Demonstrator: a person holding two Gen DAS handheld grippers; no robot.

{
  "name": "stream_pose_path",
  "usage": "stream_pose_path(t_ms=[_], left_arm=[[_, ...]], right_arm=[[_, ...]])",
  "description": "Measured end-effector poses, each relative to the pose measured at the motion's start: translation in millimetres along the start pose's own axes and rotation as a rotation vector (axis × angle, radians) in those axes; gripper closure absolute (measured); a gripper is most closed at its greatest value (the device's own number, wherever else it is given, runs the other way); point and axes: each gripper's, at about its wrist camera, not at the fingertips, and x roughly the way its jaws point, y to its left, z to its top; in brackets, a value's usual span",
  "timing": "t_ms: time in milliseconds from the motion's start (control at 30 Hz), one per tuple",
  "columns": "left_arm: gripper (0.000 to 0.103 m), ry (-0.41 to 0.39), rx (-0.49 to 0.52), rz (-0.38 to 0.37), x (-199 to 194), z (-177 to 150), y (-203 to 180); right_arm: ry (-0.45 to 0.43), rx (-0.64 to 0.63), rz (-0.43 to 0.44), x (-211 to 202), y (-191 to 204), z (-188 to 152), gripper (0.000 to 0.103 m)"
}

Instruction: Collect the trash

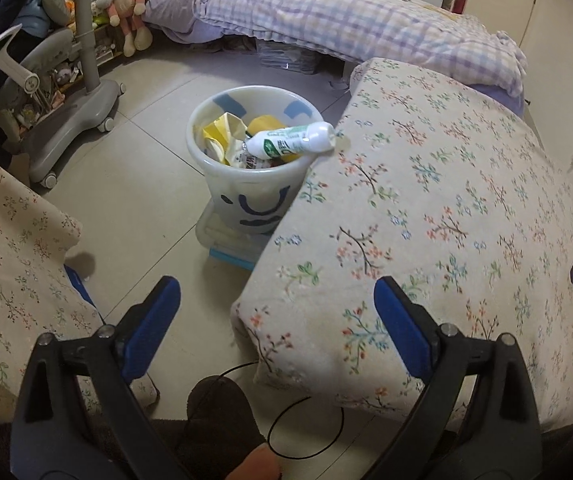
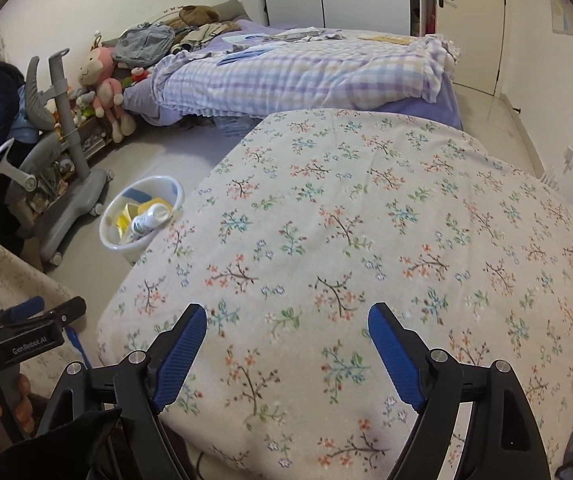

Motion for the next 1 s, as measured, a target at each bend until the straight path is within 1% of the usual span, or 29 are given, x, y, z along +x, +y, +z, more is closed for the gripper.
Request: stream_pose_path(t_ms=[133,300,467,600,867,1000], left_arm=[[0.006,-0.016,0.011,0.002,-5,-7,-8],[0.006,-0.058,-0.007,0.015,-11,-10,-9],[0.006,-0.064,0.011,-0.001,-12,-14,-16],[0.006,-0.063,0.023,-0.012,-11,-14,-22],[0.006,-0.094,0.040,0.005,-15,-14,-26],[0.006,-0.096,0.041,0.008,-15,-15,-27]], right_arm=[[-0.019,-0.016,-0.010,-3,1,-9,0.018],[-0.026,-0.040,-0.027,0,4,-19,0.018],[-0.043,-0.059,-0.054,2,9,-24,0.018],[-0.037,-0.057,-0.062,5,9,-24,0.018],[-0.028,-0.053,-0.063,8,12,-25,0.018],[-0.029,-0.051,-0.062,8,11,-25,0.018]])
